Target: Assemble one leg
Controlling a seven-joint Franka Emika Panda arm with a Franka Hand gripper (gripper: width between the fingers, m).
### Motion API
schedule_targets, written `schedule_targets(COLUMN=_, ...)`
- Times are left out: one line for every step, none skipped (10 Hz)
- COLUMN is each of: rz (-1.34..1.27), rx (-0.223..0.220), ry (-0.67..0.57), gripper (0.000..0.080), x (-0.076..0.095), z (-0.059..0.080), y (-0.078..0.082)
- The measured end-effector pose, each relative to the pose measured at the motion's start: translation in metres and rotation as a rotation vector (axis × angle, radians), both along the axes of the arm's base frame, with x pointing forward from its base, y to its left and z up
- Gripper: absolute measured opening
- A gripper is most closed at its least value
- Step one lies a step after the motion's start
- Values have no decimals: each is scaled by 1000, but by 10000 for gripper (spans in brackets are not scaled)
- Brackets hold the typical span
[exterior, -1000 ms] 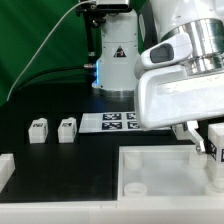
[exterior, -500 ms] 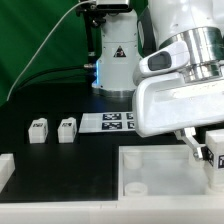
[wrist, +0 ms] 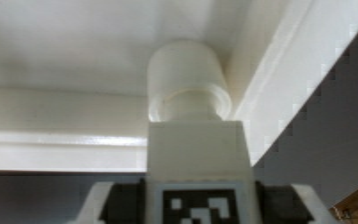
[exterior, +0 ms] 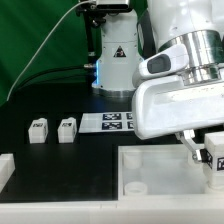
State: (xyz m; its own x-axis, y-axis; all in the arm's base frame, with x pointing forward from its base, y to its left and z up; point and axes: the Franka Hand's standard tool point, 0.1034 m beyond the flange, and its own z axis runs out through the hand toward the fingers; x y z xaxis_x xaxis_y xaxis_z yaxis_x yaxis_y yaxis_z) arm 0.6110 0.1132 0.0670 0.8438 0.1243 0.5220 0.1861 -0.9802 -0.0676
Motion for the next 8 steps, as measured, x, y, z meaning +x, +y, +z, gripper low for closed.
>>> schedule_targets(rz=0, rx=0, ry=0, gripper=456, x=0, z=0, y=0)
schedule_targets(rz=0, rx=0, ry=0, gripper=579, x=0, z=0, y=0)
schedule_targets(rz=1, rx=0, ry=0, gripper=579, x=0, z=0, y=0)
schedule_targets(rz=1, rx=0, ry=0, gripper=640, x=0, z=0, y=0)
schedule_targets(rz=1, rx=-1, ry=0, gripper=647, x=0, z=0, y=0)
schedule_targets(rz=1, rx=-1, ry=0, gripper=647, x=0, z=0, y=0)
schedule_targets(rz=1, rx=-1, ry=0, gripper=649, x=0, z=0, y=0)
schedule_targets(rz=1, rx=-1, ry=0, gripper=649, x=0, z=0, y=0)
